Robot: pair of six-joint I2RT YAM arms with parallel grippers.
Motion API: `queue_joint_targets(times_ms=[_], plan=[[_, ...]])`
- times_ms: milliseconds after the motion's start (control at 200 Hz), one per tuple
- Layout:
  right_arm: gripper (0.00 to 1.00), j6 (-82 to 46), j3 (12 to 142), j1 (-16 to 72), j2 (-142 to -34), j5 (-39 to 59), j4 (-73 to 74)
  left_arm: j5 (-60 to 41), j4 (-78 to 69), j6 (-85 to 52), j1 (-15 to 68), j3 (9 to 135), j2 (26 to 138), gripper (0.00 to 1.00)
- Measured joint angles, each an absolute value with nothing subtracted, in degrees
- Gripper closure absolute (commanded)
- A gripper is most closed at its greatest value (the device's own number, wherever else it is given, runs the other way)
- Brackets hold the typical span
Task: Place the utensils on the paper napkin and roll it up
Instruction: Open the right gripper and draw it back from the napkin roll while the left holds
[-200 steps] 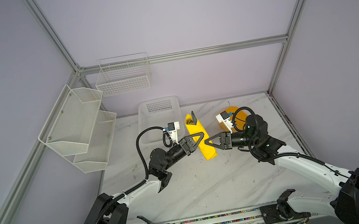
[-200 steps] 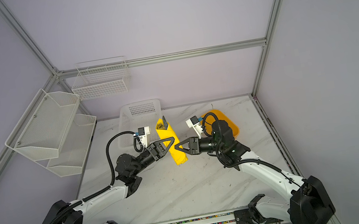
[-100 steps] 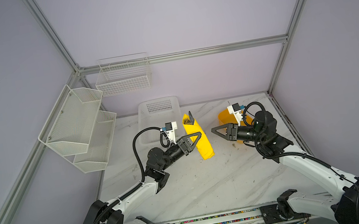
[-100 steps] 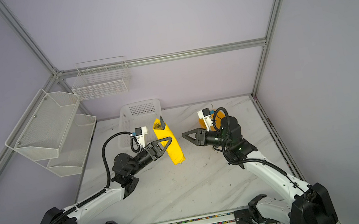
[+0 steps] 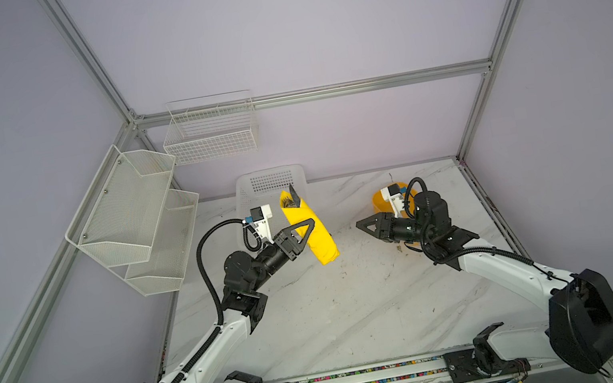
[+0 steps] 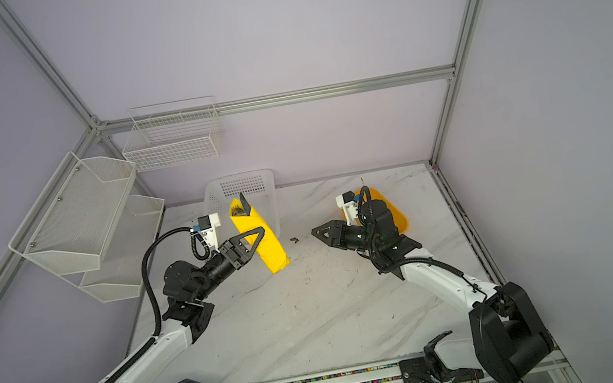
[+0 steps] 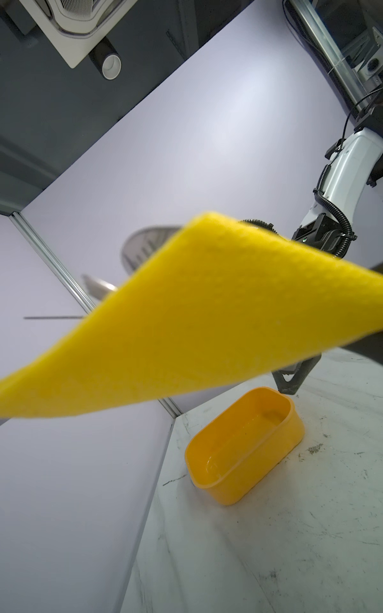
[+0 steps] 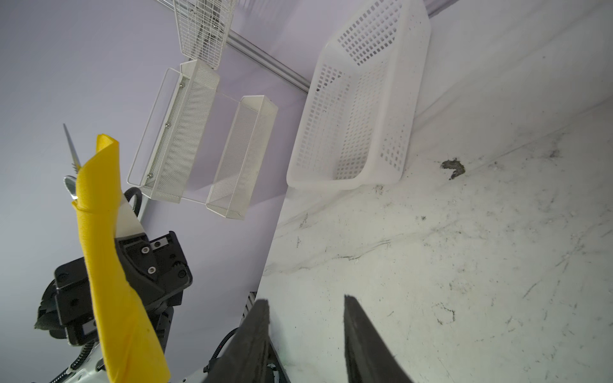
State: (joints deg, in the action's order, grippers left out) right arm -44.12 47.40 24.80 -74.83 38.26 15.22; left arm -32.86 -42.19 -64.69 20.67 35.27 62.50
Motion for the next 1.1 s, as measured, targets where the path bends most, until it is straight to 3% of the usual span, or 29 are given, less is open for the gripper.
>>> queue_joint_targets(times_ms=[265,680,935,1100], plan=[[0.53,-44.7,49.3,27.4,-73.5,42.4,15.6,-32.7,-37.9,-63.5,19.1,35.3,60.2,0.95],[0.52,-39.6,57.8,37.6,-74.4,45.4,11.2,-32.2,-37.5,-63.4,19.0,35.3,60.2,0.95],[0.61,-36.3,58.7,38.4,-76.6,45.3,5.9,-32.2,-37.5,-63.5,19.0,35.3,60.2,0.95],[0.73,-35.4,58.7,38.6,-76.8,44.7,4.8,-32.3,-37.5,-63.5,19.0,35.3,60.2,0.96]])
